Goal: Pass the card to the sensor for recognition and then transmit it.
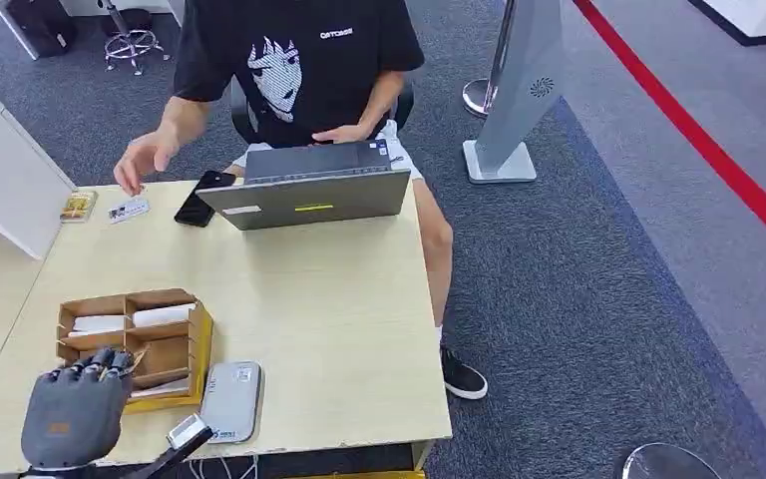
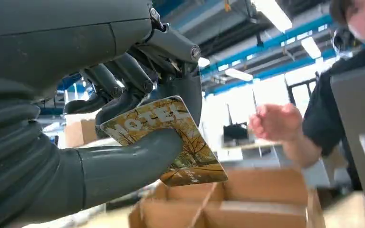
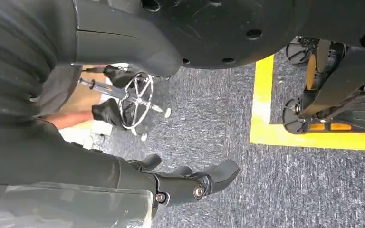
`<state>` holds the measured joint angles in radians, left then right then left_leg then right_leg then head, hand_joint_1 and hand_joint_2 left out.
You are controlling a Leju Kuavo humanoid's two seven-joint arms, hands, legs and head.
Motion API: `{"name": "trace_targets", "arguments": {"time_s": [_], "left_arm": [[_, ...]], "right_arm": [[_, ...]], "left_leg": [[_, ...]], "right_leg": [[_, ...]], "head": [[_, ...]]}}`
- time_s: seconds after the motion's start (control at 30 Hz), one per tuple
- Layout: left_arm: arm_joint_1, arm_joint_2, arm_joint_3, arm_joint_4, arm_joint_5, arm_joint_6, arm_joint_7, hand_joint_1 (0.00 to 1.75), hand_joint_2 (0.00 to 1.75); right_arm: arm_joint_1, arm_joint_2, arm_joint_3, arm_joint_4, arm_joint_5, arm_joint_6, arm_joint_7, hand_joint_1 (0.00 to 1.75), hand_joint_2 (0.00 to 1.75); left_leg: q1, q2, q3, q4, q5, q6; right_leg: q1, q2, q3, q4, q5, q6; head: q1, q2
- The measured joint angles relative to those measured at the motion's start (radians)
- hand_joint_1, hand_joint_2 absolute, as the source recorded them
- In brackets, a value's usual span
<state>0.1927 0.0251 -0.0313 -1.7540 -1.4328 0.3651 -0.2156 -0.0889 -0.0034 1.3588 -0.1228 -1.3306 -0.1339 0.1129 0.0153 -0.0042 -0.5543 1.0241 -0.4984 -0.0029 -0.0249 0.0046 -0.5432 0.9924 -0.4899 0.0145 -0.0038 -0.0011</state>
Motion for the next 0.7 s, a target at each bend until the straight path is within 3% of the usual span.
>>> {"name": "trace_targets", "arguments": {"time_s": [0.37, 0.6, 0.63, 0.67, 0.7], "left_arm": [[-0.172, 0.049, -0.013, 0.004, 0.005, -0.053, 0.057, 1.75, 1.75], [-0.236, 0.059, -0.013, 0.030, 0.011, -0.063, 0.061, 1.75, 1.75], [-0.238, 0.059, -0.013, 0.033, 0.011, -0.063, 0.061, 1.55, 1.75], [-0.240, 0.059, -0.013, 0.035, 0.011, -0.063, 0.061, 0.24, 1.75], [-0.242, 0.059, -0.013, 0.038, 0.011, -0.063, 0.061, 0.24, 1.75]], "right_arm": [[-0.008, -0.005, 0.037, 0.001, 0.029, 0.019, -0.003, 0.00, 1.75], [-0.009, -0.007, 0.049, 0.001, 0.032, 0.025, -0.007, 0.00, 1.75], [-0.009, -0.007, 0.049, 0.001, 0.032, 0.025, -0.007, 0.00, 1.75], [-0.009, -0.008, 0.049, 0.002, 0.032, 0.025, -0.007, 0.00, 1.75], [-0.009, -0.008, 0.049, 0.001, 0.032, 0.025, -0.007, 0.00, 1.75]], "left_leg": [[0.000, 0.000, 0.000, 0.000, 0.000, 0.000], [0.000, 0.000, 0.000, 0.000, 0.000, 0.000], [0.000, 0.000, 0.000, 0.000, 0.000, 0.000], [0.000, 0.000, 0.000, 0.000, 0.000, 0.000], [0.000, 0.000, 0.000, 0.000, 0.000, 0.000]], "right_leg": [[0.000, 0.000, 0.000, 0.000, 0.000, 0.000], [0.000, 0.001, 0.000, 0.000, 0.000, 0.000], [0.000, 0.001, 0.000, 0.000, 0.000, 0.000], [0.000, 0.001, 0.000, 0.000, 0.000, 0.000], [0.000, 0.001, 0.000, 0.000, 0.000, 0.000]], "head": [[0.000, 0.000], [0.000, 0.000], [0.000, 0.000], [0.000, 0.000], [0.000, 0.000]]}}
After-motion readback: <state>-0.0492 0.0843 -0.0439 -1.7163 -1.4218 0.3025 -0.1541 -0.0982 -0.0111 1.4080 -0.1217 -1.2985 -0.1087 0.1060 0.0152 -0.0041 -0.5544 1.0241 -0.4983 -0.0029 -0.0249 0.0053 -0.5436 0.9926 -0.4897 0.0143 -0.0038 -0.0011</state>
